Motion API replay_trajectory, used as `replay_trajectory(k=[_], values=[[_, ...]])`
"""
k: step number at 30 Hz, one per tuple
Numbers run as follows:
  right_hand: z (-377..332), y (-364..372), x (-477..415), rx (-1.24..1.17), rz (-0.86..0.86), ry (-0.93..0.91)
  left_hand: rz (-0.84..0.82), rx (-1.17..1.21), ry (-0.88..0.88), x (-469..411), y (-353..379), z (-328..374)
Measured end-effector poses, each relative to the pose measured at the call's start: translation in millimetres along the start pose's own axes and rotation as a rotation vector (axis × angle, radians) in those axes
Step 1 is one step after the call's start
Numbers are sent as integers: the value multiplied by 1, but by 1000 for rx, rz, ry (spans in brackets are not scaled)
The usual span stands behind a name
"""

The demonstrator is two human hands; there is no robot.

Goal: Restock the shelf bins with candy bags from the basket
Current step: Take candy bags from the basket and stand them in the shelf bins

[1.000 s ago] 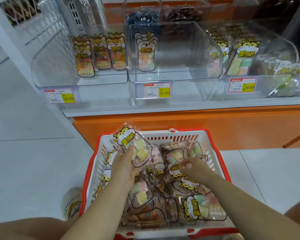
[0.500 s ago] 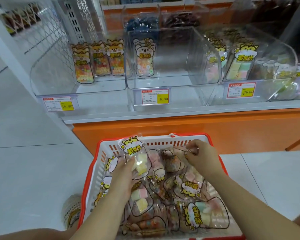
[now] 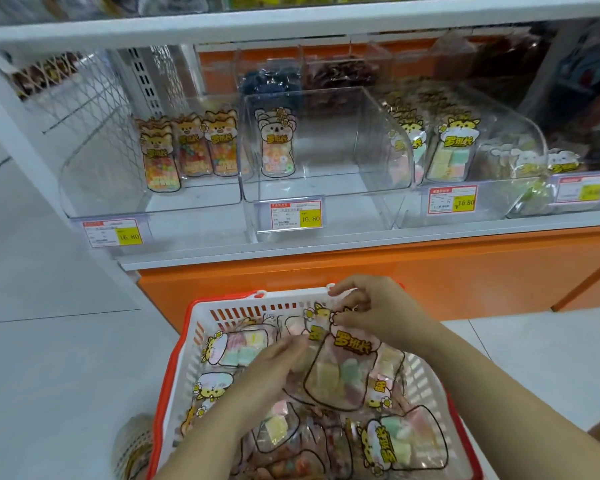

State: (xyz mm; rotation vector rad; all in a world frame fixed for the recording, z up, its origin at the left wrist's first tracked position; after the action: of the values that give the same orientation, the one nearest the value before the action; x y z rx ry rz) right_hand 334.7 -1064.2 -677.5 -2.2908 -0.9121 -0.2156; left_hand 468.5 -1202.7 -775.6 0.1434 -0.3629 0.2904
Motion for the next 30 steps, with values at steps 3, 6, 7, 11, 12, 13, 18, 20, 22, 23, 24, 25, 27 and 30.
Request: replay_trajectory(k=[3, 6, 7, 11, 12, 13, 18, 20, 22, 23, 24, 25, 27, 30], values=[[-1, 5, -1, -31, 16, -5, -163, -135, 60, 13, 24, 16], [-2, 6, -2, -12, 64, -33, -125, -274, 172, 21, 30, 33], [-3, 3, -2, -32, 104, -44, -105, -288, 205, 20, 29, 35], [0, -32, 2, -158, 313, 13, -2, -222, 281, 18, 32, 58], [3, -39, 3, -230, 283, 73, 25, -205, 317, 17, 34, 67], [5, -45, 3, -313, 202, 135, 50, -181, 359, 16, 36, 76], [-13, -58, 20, -396, -211, 125, 71, -168, 551, 3, 62, 130], [-24, -79, 22, -431, -160, 49, 78, -192, 627, -1, 77, 156], [-35, -106, 25, -449, -109, -13, 55, -246, 670, -10, 92, 182], [-40, -121, 27, -423, -75, -41, 50, -279, 697, -16, 99, 194], [-45, -136, 30, -384, -44, -83, 48, -315, 730, -22, 107, 208], [-49, -152, 33, -346, -14, -123, 42, -355, 759, -28, 115, 222], [-55, -182, 38, -298, 60, -181, 11, -405, 811, -42, 132, 246], [-54, -220, 29, -264, 226, -212, -15, -440, 868, -67, 162, 277]])
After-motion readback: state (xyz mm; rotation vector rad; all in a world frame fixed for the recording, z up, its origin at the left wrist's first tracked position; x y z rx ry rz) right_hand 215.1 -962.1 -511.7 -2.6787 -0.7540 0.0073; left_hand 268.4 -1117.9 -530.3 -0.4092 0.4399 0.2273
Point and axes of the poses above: each hand's wrist, its own x-axis away from the middle knuckle, its own y-axis out of the palm, z = x × y, the point moved 5 cm from there along -x, towards the middle knuckle, and after that the axes turned 14 degrees about y, right-handed, at the moved point
